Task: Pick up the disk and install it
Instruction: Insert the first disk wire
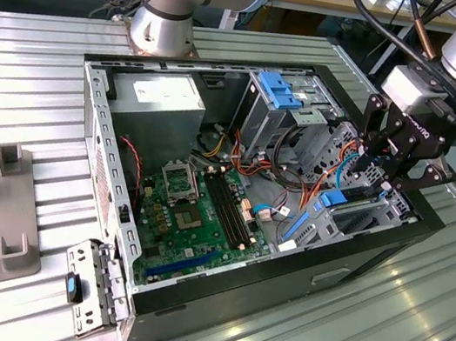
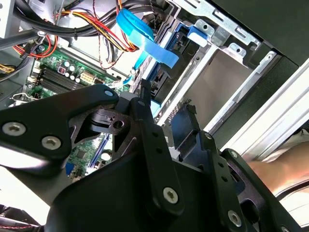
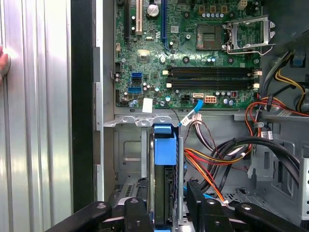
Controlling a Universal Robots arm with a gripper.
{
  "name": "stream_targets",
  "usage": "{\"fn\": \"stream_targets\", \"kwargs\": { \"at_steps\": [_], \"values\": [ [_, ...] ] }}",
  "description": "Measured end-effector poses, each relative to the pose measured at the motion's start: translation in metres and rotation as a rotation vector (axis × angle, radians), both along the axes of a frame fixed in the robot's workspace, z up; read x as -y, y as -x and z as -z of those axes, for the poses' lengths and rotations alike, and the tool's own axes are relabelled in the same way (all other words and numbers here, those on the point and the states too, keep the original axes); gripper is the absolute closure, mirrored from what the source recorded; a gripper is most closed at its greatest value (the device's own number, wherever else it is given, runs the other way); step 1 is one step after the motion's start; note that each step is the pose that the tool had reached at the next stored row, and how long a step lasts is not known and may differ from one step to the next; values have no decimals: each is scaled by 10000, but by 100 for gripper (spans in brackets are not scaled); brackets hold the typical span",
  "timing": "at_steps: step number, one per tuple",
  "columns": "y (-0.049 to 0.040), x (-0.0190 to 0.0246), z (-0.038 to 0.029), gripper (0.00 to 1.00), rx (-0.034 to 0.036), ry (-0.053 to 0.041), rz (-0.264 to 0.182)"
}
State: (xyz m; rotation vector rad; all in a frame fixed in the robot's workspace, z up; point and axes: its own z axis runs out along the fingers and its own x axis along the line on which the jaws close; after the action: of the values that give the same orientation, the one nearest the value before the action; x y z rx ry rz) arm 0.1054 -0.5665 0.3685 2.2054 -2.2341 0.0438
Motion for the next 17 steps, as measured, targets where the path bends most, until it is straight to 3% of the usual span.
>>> {"fn": "stream_targets", "kwargs": {
  "at_steps": [3,9,17],
  "values": [
    [0,1,-7,56,0,2,0],
    [0,0,-256,56,-1,0,-3],
    [-8,-14,-258,56,-1,3,-5]
  ]
}}
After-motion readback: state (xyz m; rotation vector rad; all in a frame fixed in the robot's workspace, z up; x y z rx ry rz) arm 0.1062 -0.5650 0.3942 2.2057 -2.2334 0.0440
